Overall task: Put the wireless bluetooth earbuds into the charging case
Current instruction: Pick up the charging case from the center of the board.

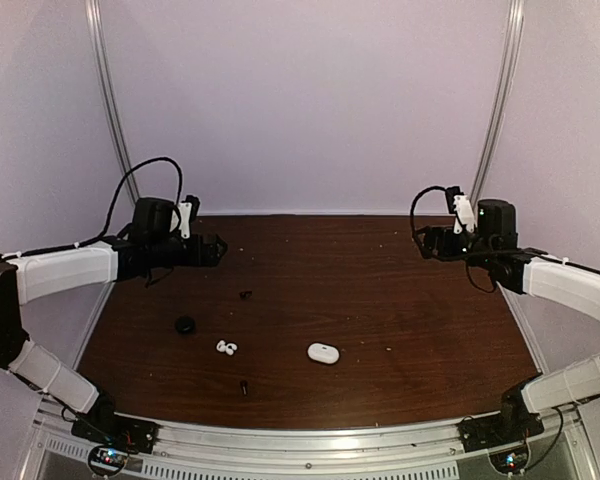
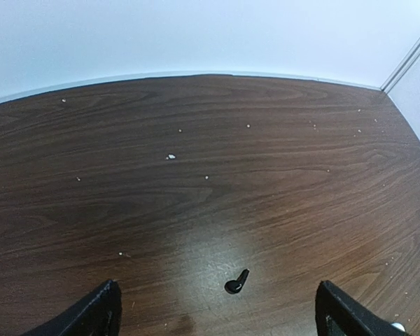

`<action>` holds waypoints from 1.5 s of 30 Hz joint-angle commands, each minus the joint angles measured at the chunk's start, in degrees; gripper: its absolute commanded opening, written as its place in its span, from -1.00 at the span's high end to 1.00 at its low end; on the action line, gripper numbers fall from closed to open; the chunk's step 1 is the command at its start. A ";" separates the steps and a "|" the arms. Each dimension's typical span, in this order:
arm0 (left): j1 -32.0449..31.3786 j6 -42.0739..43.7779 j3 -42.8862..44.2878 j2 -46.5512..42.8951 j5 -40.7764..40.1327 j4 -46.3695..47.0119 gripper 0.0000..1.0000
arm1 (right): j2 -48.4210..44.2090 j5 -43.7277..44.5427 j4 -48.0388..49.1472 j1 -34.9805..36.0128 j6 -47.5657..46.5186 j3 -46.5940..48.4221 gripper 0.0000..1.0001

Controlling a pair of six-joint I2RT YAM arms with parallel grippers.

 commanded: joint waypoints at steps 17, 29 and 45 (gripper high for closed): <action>-0.49 4.32 -1.54 -5.71 8.22 -0.65 -0.95 | 0.79 -10.79 -3.82 5.69 -7.34 4.89 -0.99; -0.66 4.21 -5.94 -11.91 12.43 -2.65 -0.95 | 13.03 -5.21 -18.83 27.88 -19.92 9.10 -0.93; -0.68 3.96 -7.25 -11.27 16.30 0.62 -0.96 | 24.89 -2.99 -16.54 38.82 -21.19 8.96 -0.61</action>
